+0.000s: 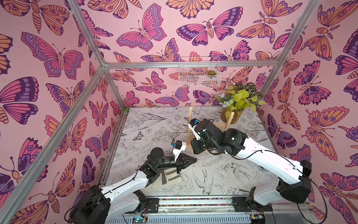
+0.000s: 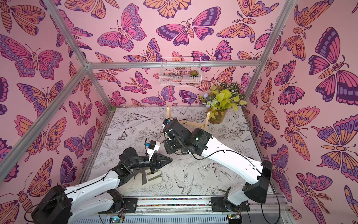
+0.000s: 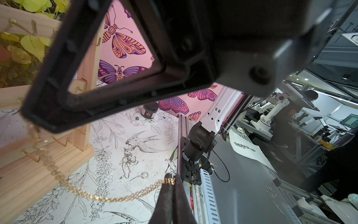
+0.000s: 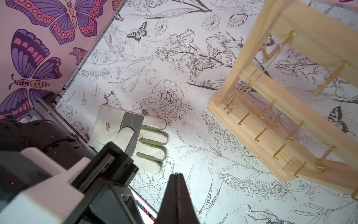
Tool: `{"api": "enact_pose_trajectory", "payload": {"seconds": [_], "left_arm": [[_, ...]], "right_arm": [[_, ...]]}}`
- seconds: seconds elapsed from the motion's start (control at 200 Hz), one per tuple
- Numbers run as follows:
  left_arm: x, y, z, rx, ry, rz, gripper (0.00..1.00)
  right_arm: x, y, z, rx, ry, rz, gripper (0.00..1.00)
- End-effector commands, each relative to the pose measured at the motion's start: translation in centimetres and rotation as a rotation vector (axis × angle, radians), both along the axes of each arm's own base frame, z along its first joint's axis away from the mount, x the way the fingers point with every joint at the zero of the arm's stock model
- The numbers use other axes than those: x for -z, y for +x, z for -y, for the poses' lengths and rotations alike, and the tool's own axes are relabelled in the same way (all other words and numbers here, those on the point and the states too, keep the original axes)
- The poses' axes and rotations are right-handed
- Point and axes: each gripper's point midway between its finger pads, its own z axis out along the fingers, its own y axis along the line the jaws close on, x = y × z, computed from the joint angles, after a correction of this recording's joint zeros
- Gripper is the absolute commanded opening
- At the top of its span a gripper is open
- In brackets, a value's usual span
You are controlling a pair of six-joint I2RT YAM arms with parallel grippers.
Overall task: Hang the necklace on the jewelry display stand
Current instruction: Adjust the necklace.
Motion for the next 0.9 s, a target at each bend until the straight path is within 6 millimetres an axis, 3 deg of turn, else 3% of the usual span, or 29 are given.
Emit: {"api": "enact_pose_trajectory", "payload": {"seconds": [0.0,0.15,0.31,0.491,0.896], "left_arm": [[-0.7,-0.6,-0.2,0.01,-0.013,-0.001,0.0],[-1.9,-0.7,-0.5,-0.005,-0.037,0.023,0.0],[-3.2,-0.9,-0.9,-0.014,-0.062,0.05,0.0],[-3.4,-0.7,-1.2,-0.046,-0.061,0.033,0.0],[-4.8,-0.3,-1.2,-0.065,-0.093,0.021,0.0]], "right_arm": [[-0.1,-1.0,-0.7,-0.039,0.02,-0.068,0.04],[1.2,-1.6,-1.2,-0.061,0.006,-0.122,0.05],[1.2,-1.6,-1.4,-0.063,0.013,-0.127,0.09],[1.3,-1.7,-1.5,-0.07,0.011,-0.137,0.23],[-1.5,-0.6,1.0,-0.015,0.023,-0.05,0.3]]}}
